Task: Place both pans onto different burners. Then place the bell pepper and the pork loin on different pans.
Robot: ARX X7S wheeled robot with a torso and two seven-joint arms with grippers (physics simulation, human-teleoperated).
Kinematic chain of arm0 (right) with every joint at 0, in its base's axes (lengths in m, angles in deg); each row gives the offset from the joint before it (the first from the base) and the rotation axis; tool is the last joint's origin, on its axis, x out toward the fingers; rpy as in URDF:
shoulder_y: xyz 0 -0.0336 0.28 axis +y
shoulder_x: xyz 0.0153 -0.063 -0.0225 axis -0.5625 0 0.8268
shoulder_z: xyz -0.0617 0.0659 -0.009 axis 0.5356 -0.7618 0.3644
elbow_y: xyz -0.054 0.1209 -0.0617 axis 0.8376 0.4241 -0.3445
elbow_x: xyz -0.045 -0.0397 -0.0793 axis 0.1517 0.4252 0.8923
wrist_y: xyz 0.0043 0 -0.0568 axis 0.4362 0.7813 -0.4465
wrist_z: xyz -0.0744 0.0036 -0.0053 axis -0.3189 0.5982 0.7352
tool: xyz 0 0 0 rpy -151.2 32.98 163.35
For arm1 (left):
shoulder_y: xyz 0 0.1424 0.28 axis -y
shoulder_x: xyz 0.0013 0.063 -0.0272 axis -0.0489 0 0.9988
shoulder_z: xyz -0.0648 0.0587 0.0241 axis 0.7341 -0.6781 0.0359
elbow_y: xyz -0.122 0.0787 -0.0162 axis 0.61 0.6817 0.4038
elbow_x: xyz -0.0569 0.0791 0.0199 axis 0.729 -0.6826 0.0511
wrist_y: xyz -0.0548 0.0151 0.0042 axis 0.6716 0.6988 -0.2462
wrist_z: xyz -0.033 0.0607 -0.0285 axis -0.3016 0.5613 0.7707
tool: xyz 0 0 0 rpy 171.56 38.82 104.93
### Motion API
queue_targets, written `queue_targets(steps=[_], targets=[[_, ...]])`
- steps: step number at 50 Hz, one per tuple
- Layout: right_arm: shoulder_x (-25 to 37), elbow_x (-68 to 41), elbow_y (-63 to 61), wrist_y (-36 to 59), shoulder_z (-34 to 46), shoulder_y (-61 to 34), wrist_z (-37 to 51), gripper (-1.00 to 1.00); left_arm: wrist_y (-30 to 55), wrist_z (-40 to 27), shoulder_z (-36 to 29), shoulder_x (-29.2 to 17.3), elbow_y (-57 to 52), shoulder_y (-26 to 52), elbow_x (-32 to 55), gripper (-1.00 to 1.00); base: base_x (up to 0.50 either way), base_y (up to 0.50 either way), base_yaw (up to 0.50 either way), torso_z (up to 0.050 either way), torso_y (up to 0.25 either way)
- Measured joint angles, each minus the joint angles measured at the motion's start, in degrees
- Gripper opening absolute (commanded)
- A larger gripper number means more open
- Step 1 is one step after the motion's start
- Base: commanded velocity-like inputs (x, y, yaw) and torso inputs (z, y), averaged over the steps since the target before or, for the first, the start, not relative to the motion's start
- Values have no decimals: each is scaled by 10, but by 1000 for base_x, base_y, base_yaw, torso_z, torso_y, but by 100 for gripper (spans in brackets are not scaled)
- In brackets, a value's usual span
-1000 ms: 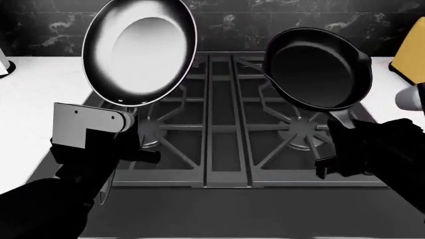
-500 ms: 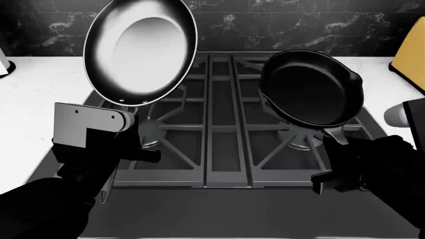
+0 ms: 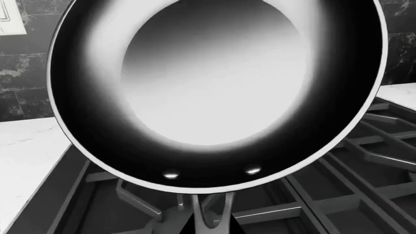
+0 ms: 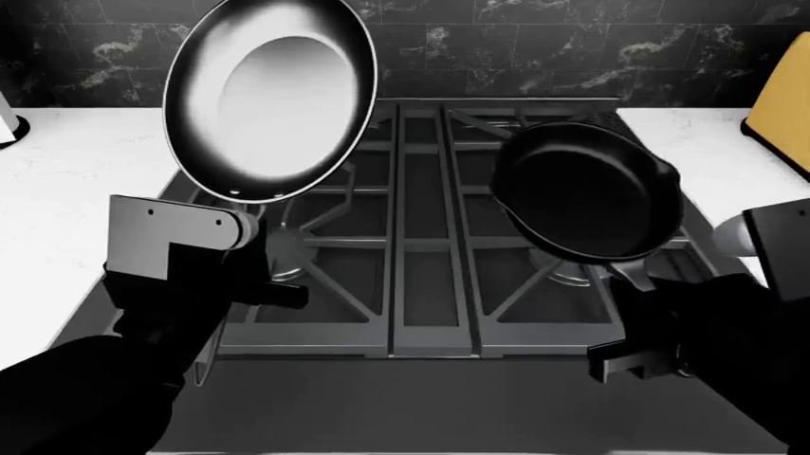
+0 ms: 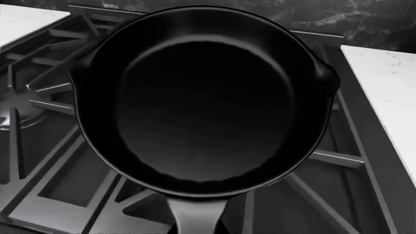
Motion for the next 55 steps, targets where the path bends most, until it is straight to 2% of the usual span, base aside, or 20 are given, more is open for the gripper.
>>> queue_targets(steps=[55], targets=[[-26, 39, 82, 41, 67, -13, -23, -100, -11, 6, -6, -2, 13, -2, -4, -100, 0, 0, 0, 1, 3]])
